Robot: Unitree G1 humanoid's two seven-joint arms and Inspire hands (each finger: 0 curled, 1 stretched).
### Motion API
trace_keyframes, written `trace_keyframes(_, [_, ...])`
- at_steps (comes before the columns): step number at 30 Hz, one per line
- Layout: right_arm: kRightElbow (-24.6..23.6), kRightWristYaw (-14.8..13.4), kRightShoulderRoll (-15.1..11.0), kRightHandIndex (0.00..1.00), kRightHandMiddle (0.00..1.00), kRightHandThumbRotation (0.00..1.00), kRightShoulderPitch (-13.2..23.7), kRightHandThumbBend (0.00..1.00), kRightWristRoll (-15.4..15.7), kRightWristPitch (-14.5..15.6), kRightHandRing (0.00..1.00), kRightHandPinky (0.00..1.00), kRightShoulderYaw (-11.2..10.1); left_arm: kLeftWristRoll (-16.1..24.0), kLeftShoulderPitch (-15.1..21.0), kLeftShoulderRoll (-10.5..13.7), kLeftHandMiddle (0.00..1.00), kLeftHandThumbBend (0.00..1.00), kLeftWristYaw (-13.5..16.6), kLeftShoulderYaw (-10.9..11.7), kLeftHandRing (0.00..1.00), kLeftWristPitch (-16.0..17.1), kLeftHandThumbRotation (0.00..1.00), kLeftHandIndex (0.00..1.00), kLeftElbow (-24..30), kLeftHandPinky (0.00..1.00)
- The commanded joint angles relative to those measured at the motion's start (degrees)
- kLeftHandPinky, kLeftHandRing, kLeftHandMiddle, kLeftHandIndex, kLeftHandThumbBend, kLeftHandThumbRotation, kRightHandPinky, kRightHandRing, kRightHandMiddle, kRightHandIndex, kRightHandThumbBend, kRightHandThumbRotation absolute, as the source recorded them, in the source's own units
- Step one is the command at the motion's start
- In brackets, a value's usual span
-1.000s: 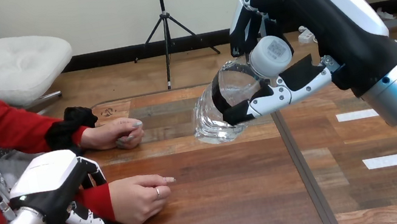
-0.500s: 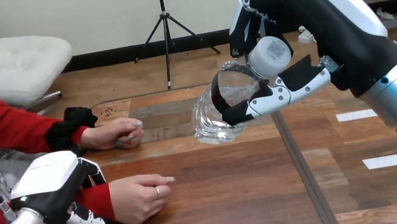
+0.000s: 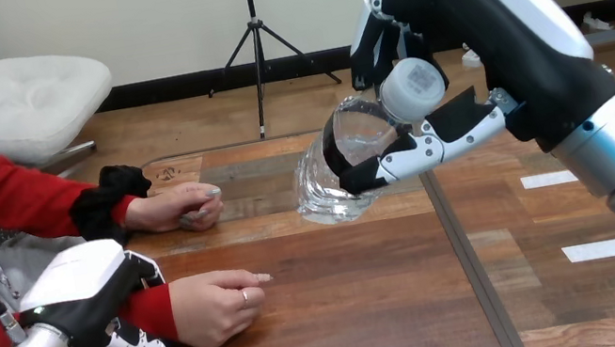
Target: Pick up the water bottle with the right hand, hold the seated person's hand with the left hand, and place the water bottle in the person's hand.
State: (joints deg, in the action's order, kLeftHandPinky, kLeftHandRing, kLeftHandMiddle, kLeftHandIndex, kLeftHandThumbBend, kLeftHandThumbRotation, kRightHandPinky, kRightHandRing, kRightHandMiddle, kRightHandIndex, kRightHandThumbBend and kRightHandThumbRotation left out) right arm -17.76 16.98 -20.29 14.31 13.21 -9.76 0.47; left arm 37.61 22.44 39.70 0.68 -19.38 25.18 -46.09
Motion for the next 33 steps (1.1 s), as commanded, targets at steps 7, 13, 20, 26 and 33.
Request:
trace_keyframes(7, [3.5, -2.5, 1.0, 0.25, 0.19, 0.00, 5.3, 0.97, -0.2, -3.4, 0.13, 0.08, 0.1, -1.9, 0.1, -0.6, 0.46, 0.69, -3.3, 0.1, 0.39, 0.2, 0.00, 0.48, 3.3, 0.32])
trace_keyframes(13, [5.0, -2.9, 1.1, 0.25, 0.19, 0.00, 5.7, 0.97, -0.4, -4.5, 0.13, 0.09, 0.3, -2.6, -0.2, -0.1, 0.45, 0.69, -4.6, 0.5, 0.38, 0.8, 0.00, 0.47, 4.8, 0.31])
trace_keyframes(20, [6.9, -3.2, 1.3, 0.25, 0.20, 0.00, 6.3, 0.96, -0.7, -5.7, 0.13, 0.09, 0.5, -3.3, -0.6, 0.2, 0.44, 0.71, -5.3, 1.1, 0.37, 1.2, 0.00, 0.46, 6.3, 0.31])
trace_keyframes(26, [7.9, -3.5, 1.4, 0.26, 0.20, 0.01, 6.6, 0.96, -0.6, -5.9, 0.13, 0.09, 0.7, -3.9, -1.2, 0.5, 0.44, 0.70, -6.0, 1.7, 0.37, 0.9, 0.00, 0.45, 8.1, 0.31])
trace_keyframes(33, [9.3, -4.2, 1.2, 0.26, 0.20, 0.02, 7.0, 0.96, 0.6, -6.9, 0.14, 0.09, 1.1, -4.8, -1.8, 0.4, 0.43, 0.68, -7.1, 2.7, 0.37, -0.5, 0.00, 0.45, 10.6, 0.31])
